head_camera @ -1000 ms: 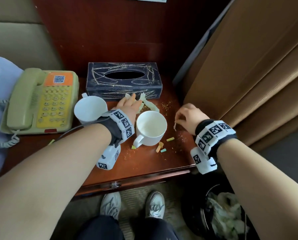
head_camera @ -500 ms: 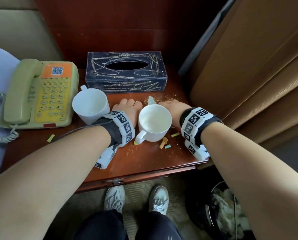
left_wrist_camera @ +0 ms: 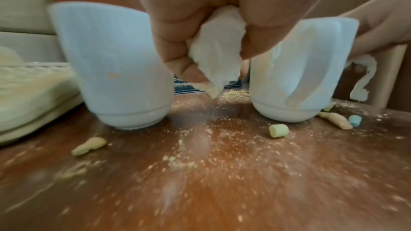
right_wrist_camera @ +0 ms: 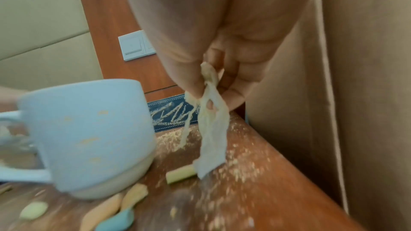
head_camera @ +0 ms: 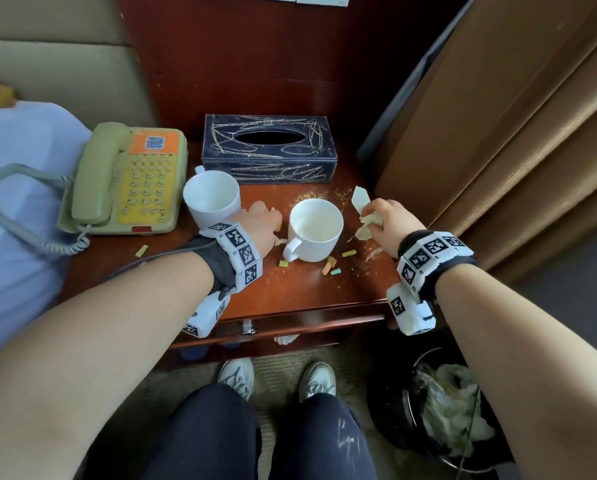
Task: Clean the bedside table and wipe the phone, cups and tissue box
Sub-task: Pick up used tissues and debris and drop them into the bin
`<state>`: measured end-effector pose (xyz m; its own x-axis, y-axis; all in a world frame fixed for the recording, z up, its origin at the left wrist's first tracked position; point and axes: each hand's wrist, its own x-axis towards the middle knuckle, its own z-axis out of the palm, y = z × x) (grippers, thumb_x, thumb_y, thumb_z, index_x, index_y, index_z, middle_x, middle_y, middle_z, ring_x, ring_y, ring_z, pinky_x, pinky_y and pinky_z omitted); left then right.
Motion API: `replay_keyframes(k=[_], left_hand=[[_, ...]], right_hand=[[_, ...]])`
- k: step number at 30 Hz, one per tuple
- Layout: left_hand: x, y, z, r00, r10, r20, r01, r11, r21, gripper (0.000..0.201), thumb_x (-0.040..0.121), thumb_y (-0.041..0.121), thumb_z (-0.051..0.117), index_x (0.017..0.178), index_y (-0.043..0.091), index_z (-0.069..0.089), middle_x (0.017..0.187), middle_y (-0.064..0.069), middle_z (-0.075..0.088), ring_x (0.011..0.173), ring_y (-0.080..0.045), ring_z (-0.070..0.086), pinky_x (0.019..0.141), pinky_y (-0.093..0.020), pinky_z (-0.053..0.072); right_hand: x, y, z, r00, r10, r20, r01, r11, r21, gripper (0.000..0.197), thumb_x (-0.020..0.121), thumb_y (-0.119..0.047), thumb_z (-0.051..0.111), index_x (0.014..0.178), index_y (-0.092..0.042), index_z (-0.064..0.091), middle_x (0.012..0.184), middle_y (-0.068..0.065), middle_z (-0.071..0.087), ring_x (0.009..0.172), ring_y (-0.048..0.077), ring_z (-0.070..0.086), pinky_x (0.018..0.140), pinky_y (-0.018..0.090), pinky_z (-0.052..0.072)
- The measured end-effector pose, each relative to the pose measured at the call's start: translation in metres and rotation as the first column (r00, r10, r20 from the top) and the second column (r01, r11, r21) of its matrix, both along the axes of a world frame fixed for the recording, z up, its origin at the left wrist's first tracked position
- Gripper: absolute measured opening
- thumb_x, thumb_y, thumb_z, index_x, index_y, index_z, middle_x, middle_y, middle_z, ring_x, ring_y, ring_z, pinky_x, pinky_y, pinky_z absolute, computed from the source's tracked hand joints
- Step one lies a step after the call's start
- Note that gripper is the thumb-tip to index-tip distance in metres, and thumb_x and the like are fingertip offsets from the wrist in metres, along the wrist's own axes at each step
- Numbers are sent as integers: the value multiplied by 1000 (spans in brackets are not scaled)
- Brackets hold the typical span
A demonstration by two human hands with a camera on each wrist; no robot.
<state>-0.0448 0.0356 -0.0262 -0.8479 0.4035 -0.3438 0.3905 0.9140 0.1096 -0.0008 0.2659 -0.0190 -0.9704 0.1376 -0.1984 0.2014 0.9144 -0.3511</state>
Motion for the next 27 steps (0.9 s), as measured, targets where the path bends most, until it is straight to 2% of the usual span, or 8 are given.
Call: replay_keyframes(k=[2,5,8,12,15,19,23,27], left_hand=[[11,-9,5,1000,26,-14,-26,999,44,27,95,11,36,118,13,49,125,-11,43,105,-30,49,87,-35,42],[24,-29,8,996,81,-33,-77,991,114,28,97,16,36,119,8,50,123,-14,49,107,-31,51,84,-33,39],[33,-56,7,987,162,-14,-156,969,191,26,97,17,36,113,3,51,116,-18,56,94,-31,53,72,-29,35],[36,-88,5,961,275,20,-269,918,290,30,96,23,40,111,2,54,117,-17,52,80,-26,50,66,-29,36],[37,-111,0,937,348,-22,-325,893,312,32,92,31,50,108,4,55,130,-11,45,101,-29,54,78,-33,42],[38,-143,-14,921,382,-78,-343,889,303,33,83,27,66,106,5,55,149,-4,26,119,-26,49,95,-33,40],[40,-164,-26,905,421,-55,-392,878,273,31,80,19,70,103,5,54,151,-6,20,110,-29,56,93,-34,45],[37,-170,-29,891,455,-16,-436,863,256,47,80,14,70,120,7,47,141,-10,29,94,-31,57,83,-34,45]], right_hand=[[13,-4,-8,1000,-15,21,15,1000,-7,30,94,-12,44,122,-15,52,125,9,43,89,23,54,79,27,44],[27,-15,-24,996,-24,83,28,999,-41,33,94,-16,47,126,-15,51,134,7,36,113,27,53,97,33,43],[39,-31,-34,988,-15,154,22,999,-45,48,90,-30,56,134,-20,43,141,7,32,126,29,42,107,36,34],[46,-48,-34,981,-17,193,7,999,50,75,79,-53,62,141,-27,29,146,6,26,134,31,26,111,40,24],[48,-59,-40,982,-19,189,3,996,87,83,75,-56,64,141,-24,24,143,9,26,133,31,26,111,40,25],[51,-70,-49,992,-74,103,65,994,88,75,77,-53,65,134,-17,33,134,11,33,126,31,35,103,39,33],[52,-79,-52,989,-120,81,113,989,92,66,80,-51,62,129,-14,37,129,12,36,119,33,42,98,40,38],[48,-81,-53,985,-146,96,135,984,113,45,90,-36,53,125,-12,40,127,14,36,110,38,49,92,41,40]])
